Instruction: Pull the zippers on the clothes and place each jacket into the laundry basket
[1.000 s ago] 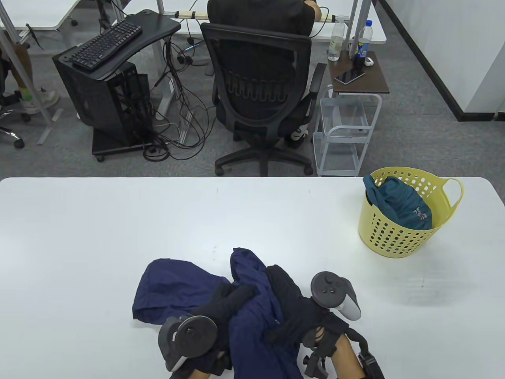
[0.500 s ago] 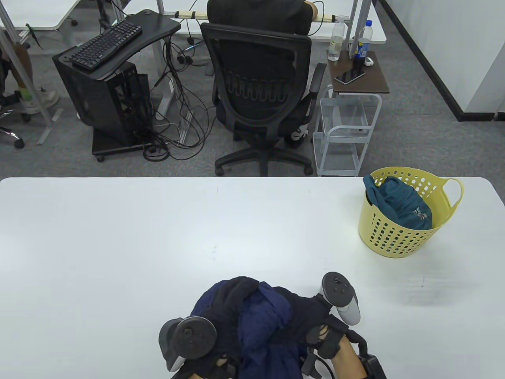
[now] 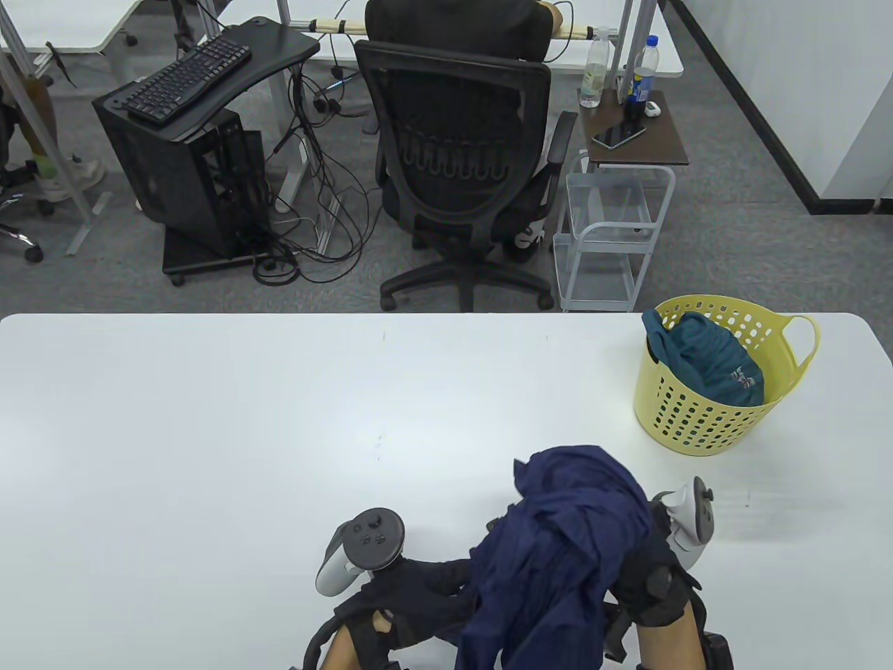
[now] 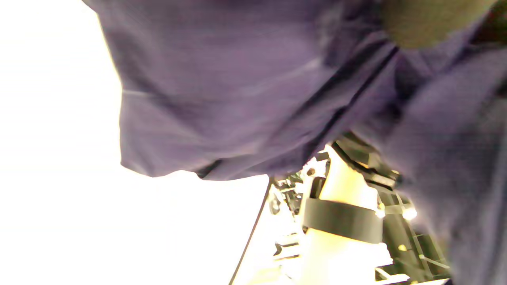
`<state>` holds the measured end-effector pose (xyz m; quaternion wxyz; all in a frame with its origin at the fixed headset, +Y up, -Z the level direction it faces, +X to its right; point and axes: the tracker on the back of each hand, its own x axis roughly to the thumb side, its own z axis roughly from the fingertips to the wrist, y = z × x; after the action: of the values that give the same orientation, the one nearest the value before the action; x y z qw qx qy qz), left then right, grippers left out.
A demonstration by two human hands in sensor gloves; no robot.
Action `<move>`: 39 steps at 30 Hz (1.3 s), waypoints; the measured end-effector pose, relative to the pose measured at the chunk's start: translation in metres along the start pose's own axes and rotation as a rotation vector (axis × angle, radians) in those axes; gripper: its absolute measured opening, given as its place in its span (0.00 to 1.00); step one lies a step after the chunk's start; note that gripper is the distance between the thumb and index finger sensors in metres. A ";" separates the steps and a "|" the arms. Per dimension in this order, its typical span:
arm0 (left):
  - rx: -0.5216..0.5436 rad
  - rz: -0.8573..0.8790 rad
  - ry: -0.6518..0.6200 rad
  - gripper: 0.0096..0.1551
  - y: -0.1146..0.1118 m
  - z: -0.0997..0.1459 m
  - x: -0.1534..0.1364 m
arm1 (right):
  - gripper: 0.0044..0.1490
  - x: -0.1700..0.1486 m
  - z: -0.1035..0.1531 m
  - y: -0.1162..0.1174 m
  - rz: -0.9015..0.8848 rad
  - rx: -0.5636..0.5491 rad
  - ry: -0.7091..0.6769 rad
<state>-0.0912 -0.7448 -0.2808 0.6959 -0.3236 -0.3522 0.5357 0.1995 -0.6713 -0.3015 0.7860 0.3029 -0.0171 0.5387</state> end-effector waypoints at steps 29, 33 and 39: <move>0.384 0.843 0.106 0.45 0.020 0.034 -0.041 | 0.78 -0.070 -0.003 0.101 1.270 0.328 0.226; 0.369 0.734 0.111 0.45 0.027 0.036 -0.032 | 0.57 -0.064 0.001 0.097 1.423 0.125 0.048; 0.558 0.083 0.303 0.44 0.049 0.050 -0.017 | 0.44 -0.033 -0.007 0.077 1.417 -0.100 0.025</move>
<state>-0.1616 -0.7473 -0.2970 0.7799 -0.2105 -0.0706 0.5852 0.1180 -0.6776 -0.2835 0.2594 0.1763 -0.2258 0.9223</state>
